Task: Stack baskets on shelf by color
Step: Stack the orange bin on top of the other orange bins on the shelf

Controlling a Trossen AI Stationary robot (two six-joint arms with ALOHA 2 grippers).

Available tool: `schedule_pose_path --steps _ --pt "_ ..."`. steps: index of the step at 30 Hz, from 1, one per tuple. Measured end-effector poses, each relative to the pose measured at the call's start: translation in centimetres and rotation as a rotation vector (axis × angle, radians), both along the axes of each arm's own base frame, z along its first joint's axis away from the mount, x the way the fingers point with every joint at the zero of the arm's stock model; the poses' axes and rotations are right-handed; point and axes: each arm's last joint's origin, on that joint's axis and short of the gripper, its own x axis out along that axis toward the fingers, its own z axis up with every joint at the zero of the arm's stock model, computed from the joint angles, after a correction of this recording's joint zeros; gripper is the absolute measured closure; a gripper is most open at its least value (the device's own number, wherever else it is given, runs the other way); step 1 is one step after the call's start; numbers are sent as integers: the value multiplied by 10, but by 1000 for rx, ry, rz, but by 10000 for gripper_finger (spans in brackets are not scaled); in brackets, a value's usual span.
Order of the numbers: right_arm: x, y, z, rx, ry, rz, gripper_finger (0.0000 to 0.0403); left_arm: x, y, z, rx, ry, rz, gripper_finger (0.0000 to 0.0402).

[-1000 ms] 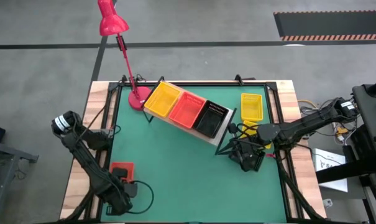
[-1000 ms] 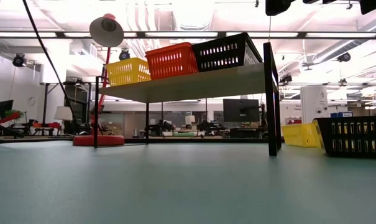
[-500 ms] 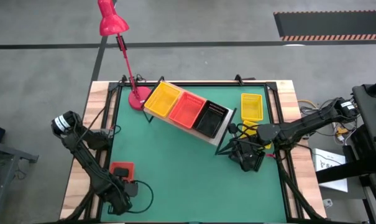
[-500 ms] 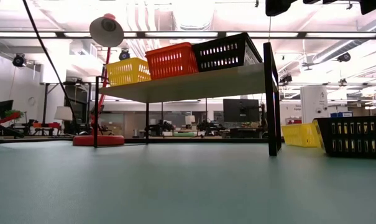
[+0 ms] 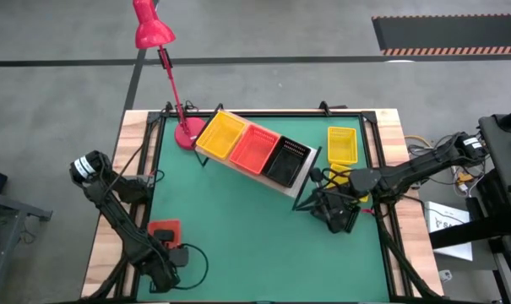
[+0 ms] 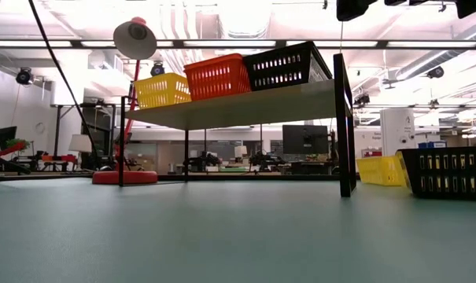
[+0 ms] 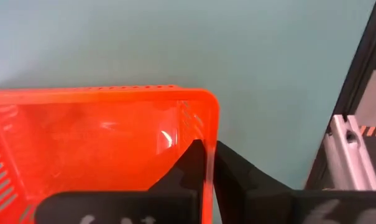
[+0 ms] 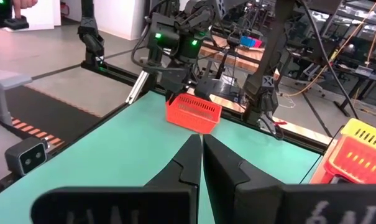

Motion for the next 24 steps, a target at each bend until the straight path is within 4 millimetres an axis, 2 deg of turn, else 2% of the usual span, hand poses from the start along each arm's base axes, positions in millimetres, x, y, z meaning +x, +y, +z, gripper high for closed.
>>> schedule_pose_path --steps 11,17,24 --pt "-11 6 3 -28 -58 41 394 11 -6 40 2 -28 62 400" --pt "-13 5 0 -46 -87 40 394 21 -7 65 26 -149 91 401" --pt "-23 -2 2 -77 -132 21 394 28 -5 86 79 -277 99 401"
